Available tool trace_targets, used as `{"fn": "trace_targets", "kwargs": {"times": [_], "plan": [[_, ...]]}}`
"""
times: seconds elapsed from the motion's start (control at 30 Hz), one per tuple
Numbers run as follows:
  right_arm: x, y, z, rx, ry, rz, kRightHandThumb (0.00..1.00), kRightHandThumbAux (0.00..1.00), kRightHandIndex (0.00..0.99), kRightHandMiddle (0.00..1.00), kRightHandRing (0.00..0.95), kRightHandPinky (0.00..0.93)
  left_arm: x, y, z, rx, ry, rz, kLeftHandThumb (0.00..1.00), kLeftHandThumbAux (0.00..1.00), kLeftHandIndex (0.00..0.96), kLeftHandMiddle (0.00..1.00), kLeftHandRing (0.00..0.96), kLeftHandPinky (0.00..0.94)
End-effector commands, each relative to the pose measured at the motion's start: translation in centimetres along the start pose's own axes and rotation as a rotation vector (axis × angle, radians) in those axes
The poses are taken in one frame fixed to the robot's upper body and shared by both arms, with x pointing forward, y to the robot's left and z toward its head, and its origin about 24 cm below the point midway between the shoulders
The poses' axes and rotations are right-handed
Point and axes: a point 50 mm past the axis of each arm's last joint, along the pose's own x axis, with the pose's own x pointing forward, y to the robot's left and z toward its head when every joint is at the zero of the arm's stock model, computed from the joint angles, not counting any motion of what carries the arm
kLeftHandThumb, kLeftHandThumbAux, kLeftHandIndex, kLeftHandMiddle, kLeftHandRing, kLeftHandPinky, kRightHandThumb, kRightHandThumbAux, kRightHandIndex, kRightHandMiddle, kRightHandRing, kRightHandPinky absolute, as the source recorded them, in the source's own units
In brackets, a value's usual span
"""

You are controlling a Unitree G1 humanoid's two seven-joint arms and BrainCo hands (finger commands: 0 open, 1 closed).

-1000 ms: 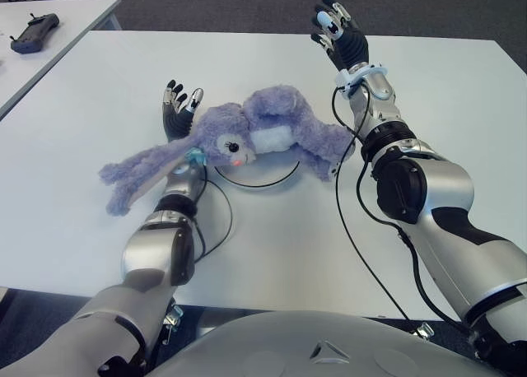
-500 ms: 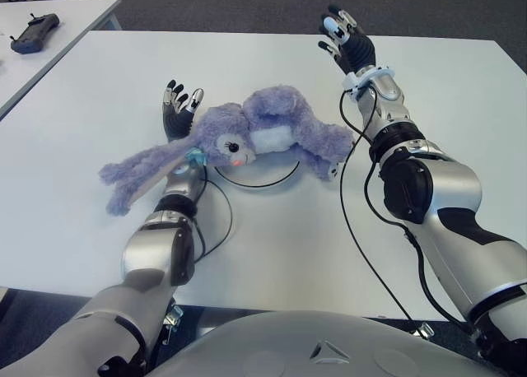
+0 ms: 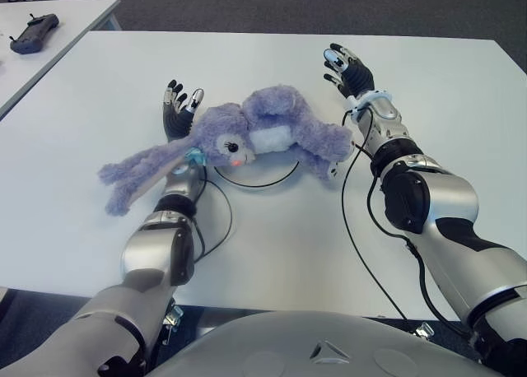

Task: Put the doll into the plate.

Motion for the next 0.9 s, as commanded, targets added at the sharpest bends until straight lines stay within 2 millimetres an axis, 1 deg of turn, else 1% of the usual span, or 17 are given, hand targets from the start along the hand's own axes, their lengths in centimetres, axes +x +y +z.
{"fn": "trace_targets", "kwargs": {"times": [0.03, 0.4, 0.57, 0.77, 0.9], "plan": [[-1.3, -0.1, -4.7, 0.069, 0.163, -0.095, 0.0, 0.656, 0.112, 0.089, 0.033, 0.0, -11.0, 3.2, -11.5, 0.037, 0.485, 0.021, 0.0, 0.536, 0.04, 0.104, 0.101, 0.08], [-2.3, -0.2, -6.7, 0.131, 0.197, -0.141, 0.0, 0.7, 0.116, 0.127, 0.083, 0.09, -11.0, 3.6, -11.5, -0.01, 0.478, 0.028, 0.0, 0.509, 0.043, 0.103, 0.091, 0.064], [-2.8, -0.2, -7.9, 0.197, 0.23, -0.168, 0.0, 0.707, 0.121, 0.136, 0.102, 0.104, -11.0, 3.9, -11.5, -0.027, 0.476, 0.027, 0.0, 0.503, 0.038, 0.096, 0.079, 0.036], [-3.4, 0.3, -9.2, 0.247, 0.253, -0.179, 0.0, 0.712, 0.136, 0.148, 0.114, 0.113, -11.1, 4.2, -11.4, -0.051, 0.471, 0.023, 0.0, 0.489, 0.031, 0.086, 0.069, 0.03], [-3.7, 0.6, -10.0, 0.277, 0.264, -0.185, 0.0, 0.738, 0.15, 0.157, 0.12, 0.112, -11.0, 4.4, -11.4, -0.063, 0.465, 0.02, 0.0, 0.479, 0.016, 0.074, 0.055, 0.012]]}}
